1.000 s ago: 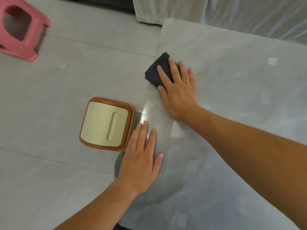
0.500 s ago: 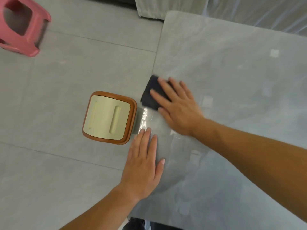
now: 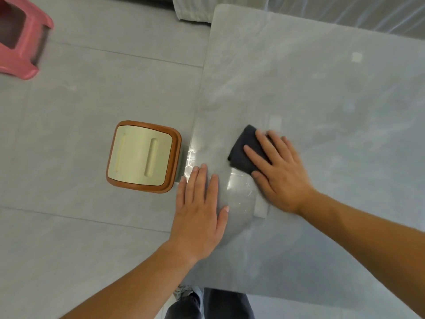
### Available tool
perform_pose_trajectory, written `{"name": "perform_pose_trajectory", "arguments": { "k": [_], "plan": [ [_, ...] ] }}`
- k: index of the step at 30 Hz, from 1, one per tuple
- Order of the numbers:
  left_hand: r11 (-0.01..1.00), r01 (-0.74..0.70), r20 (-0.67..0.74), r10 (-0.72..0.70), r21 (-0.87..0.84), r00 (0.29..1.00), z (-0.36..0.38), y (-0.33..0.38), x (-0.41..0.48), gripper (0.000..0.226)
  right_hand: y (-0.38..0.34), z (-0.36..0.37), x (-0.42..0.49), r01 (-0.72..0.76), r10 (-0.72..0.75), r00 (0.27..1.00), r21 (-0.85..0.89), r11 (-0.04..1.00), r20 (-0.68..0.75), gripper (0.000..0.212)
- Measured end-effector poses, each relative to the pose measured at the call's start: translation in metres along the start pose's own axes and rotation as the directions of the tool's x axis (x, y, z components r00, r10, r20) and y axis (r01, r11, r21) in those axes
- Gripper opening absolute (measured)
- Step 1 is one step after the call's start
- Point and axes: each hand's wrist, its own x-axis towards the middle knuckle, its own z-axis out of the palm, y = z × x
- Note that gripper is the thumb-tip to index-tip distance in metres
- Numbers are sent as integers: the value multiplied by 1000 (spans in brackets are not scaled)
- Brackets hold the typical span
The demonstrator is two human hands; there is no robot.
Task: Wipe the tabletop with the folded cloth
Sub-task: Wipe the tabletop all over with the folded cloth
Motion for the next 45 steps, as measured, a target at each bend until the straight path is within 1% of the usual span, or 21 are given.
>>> {"name": "perform_pose_trajectory", "arguments": {
  "k": [2, 4, 6, 7, 9, 12, 16, 18, 21, 22, 23, 25, 27, 29, 32, 34, 37, 39, 41, 43, 45],
  "plan": [
    [1000, 5, 2, -5, 5, 1000, 0, 3, 2, 68, 19, -1, -14, 104, -103, 994, -38, 994, 33, 54],
    [1000, 4, 1, -4, 4, 1000, 0, 3, 2, 68, 39, -5, -11, -107, 106, 994, -8, 994, -30, 55],
    [1000, -10, -10, 9, -6, 1000, 0, 1, 1, 69, 41, -8, -11, -407, 412, 909, 79, 910, -63, 57],
    [1000, -17, -16, 17, -16, 1000, 0, 0, -1, 69, 31, -5, -16, -474, 482, 873, 103, 874, -68, 58],
    [999, -23, -25, 22, -45, 999, 1, -2, -4, 71, -1, 6, -37, -451, 460, 883, 102, 887, -94, 58],
    [997, -23, -32, 21, -76, 999, 3, -6, -13, 72, -47, 23, -78, -225, 228, 973, 58, 973, -44, 55],
    [998, -31, -19, 30, -59, 999, 11, -11, -30, 72, -42, 18, -60, -70, 70, 998, 22, 997, -5, 54],
    [999, -31, -13, 31, -37, 999, 16, -13, -35, 72, -34, 9, -15, -162, 164, 985, 34, 986, -56, 55],
    [999, -28, -21, 27, -34, 999, 17, -13, -35, 72, -45, 1, 49, -406, 414, 907, 100, 909, -76, 57],
    [999, -28, -22, 28, -45, 999, 17, -13, -35, 72, -56, 3, 56, -408, 414, 907, 78, 910, -79, 58],
    [998, -31, -23, 30, -58, 999, 17, -12, -36, 72, -67, 7, 55, -335, 338, 938, 45, 941, -74, 58],
    [997, -39, -25, 38, -73, 999, 19, -14, -41, 72, -83, 14, 40, -47, 46, 999, -28, 999, -5, 58],
    [996, -45, -14, 44, -72, 999, 20, -15, -46, 71, -78, 12, 37, 173, -168, 982, -59, 983, 82, 56],
    [996, -50, -6, 50, -71, 999, 23, -17, -50, 71, -67, 8, 63, 182, -180, 983, -63, 981, 37, 56],
    [996, -54, -16, 53, -69, 998, 24, -18, -51, 70, -70, 1, 104, -166, 167, 985, 20, 986, -49, 56],
    [996, -46, -14, 45, -79, 999, 23, -19, -53, 69, -84, 5, 103, -225, 227, 972, 33, 974, -68, 56],
    [994, -87, 3, 88, -67, 996, 25, -23, -66, 69, -96, 15, 52, 77, -78, 997, -20, 997, -19, 56],
    [991, -113, 4, 114, -65, 993, 28, -26, -76, 69, -87, 14, 20, 271, -267, 961, -44, 962, 76, 55],
    [991, -118, 10, 119, -60, 993, 30, -30, -81, 68, -68, 12, 22, 323, -316, 945, -77, 943, 89, 55],
    [991, -119, 14, 120, -60, 993, 32, -32, -83, 67, -57, 7, 40, 72, -72, 997, -38, 997, -15, 55],
    [991, -111, 2, 112, -68, 994, 31, -31, -81, 66, -60, 3, 58, -265, 268, 961, 58, 963, -71, 57]
  ]
}}
